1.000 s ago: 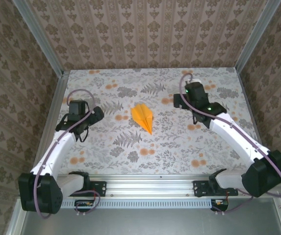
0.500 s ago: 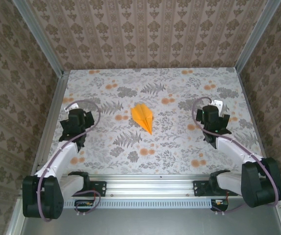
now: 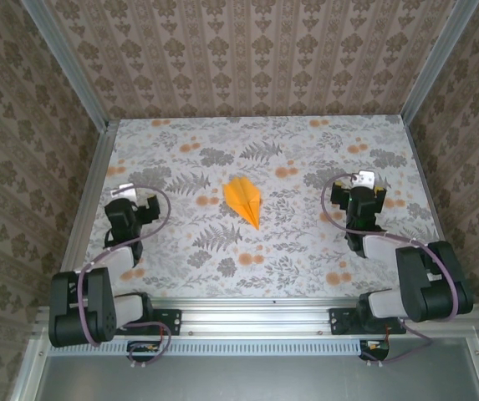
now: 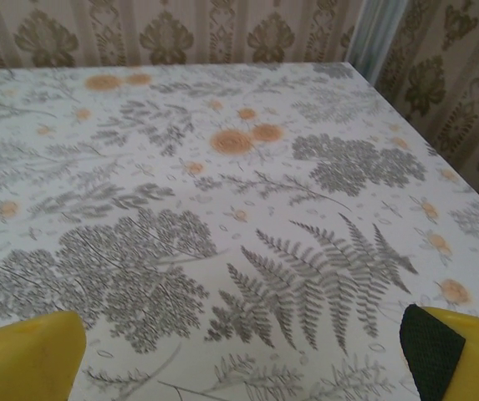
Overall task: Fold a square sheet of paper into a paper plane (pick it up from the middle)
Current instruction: Reset both arms
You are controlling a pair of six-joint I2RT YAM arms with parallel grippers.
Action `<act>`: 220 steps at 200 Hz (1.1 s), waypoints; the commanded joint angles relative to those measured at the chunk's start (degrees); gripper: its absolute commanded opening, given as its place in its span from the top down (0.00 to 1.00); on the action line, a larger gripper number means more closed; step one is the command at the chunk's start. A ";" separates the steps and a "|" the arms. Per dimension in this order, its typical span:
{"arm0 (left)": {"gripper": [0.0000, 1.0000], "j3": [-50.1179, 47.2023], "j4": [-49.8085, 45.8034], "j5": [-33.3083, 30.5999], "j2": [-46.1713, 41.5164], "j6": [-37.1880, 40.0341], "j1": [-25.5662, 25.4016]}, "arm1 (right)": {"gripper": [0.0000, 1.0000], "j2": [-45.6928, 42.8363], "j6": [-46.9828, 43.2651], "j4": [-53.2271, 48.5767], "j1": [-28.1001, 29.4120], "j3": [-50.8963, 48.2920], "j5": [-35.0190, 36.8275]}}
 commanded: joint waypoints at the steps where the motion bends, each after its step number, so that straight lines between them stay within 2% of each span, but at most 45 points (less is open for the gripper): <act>1: 0.00 -0.84 11.17 7.02 2.67 2.77 0.47 | 0.00 3.78 -0.39 9.14 -0.51 -0.83 -6.48; 53: 0.00 2.00 14.79 11.07 10.56 3.83 0.38 | 0.00 9.73 -1.01 15.30 -0.54 -1.41 -8.48; 101: 0.00 4.52 15.66 7.02 17.11 5.44 -2.27 | 0.00 10.43 -0.83 15.99 -0.77 -1.50 -8.64; 125: 0.00 5.51 13.30 3.28 16.93 7.59 -4.93 | 0.00 10.46 -0.92 16.01 -0.78 -1.50 -8.89; 150: 0.00 6.51 11.99 1.32 17.28 6.54 -4.80 | 0.00 10.43 -0.93 16.01 -0.78 -1.50 -8.86; 165: 0.00 6.89 11.15 3.08 17.32 5.69 -3.57 | 0.00 10.46 -0.77 15.79 -0.78 -1.36 -8.54; 220: 0.00 6.80 11.31 3.11 17.24 5.70 -3.58 | 0.00 10.38 0.08 13.93 -1.30 -0.54 -8.52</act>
